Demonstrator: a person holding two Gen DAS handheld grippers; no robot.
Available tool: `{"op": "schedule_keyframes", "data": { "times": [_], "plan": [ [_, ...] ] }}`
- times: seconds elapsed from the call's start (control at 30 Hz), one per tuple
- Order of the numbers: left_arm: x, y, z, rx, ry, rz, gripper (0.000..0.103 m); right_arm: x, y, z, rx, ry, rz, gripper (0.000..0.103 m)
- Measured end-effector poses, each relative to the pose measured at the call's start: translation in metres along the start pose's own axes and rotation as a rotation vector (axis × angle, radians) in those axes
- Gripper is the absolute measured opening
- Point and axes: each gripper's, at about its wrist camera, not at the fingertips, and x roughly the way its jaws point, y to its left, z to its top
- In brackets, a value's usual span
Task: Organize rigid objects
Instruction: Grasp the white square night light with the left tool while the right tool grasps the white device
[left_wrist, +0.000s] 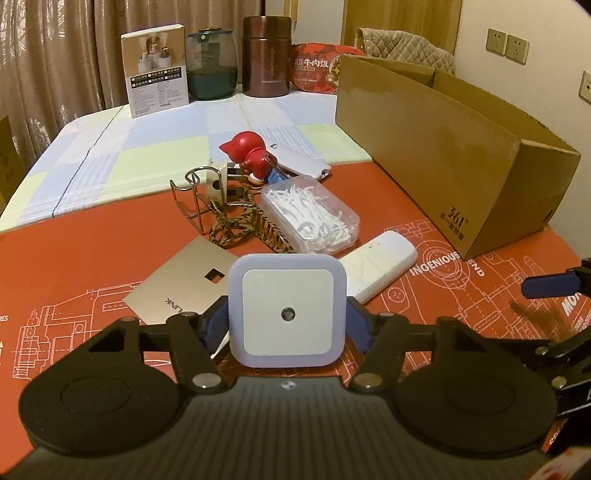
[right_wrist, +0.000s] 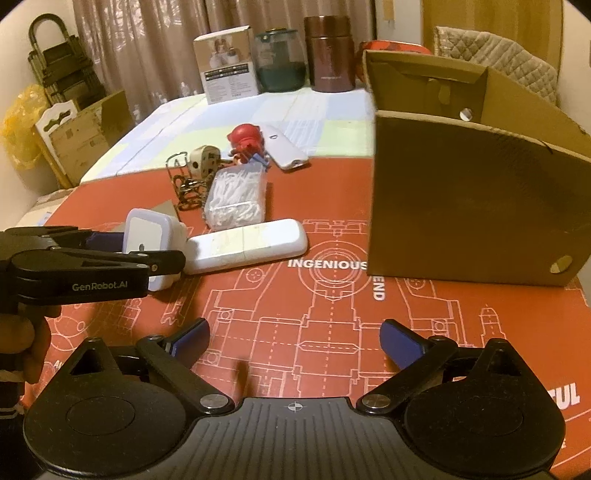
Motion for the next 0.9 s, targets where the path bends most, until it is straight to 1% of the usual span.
{"op": "schedule_keyframes", "data": {
  "times": [0.1,0.17,0.27,0.37,0.43,0.5,0.6,0.67,0.77,0.9],
  "plan": [
    [-0.007,0.006,0.004,-0.001,-0.004,0.008,0.061,0.002,0.007,0.005,-0.046,0.009,0.036,0.095],
    [-0.014,0.013,0.008,0.004,-0.009,0.009,0.061,0.005,0.015,0.01,-0.112,0.01,0.069,0.092],
    [-0.023,0.024,0.015,0.041,-0.023,0.025,0.061,0.01,0.032,0.018,-0.286,-0.011,0.094,0.088],
    [-0.031,0.039,0.018,0.056,-0.036,0.04,0.061,0.02,0.047,0.026,-0.479,-0.026,0.107,0.087],
    [-0.035,0.05,0.017,0.041,-0.043,0.044,0.061,0.031,0.053,0.031,-0.59,-0.029,0.092,0.087],
    [-0.037,0.058,0.017,0.011,-0.052,0.048,0.061,0.043,0.057,0.037,-0.652,-0.015,0.075,0.086],
    [-0.034,0.064,0.016,-0.021,-0.054,0.04,0.061,0.064,0.061,0.041,-0.691,0.026,0.069,0.084],
    [-0.033,0.066,0.015,-0.028,-0.053,0.032,0.061,0.075,0.063,0.043,-0.706,0.048,0.071,0.08],
    [-0.033,0.068,0.014,-0.038,-0.055,0.02,0.061,0.091,0.066,0.047,-0.72,0.065,0.069,0.08],
    [-0.03,0.069,0.014,-0.057,-0.053,0.006,0.061,0.104,0.061,0.06,-0.681,0.068,0.089,0.08]
  ]
}}
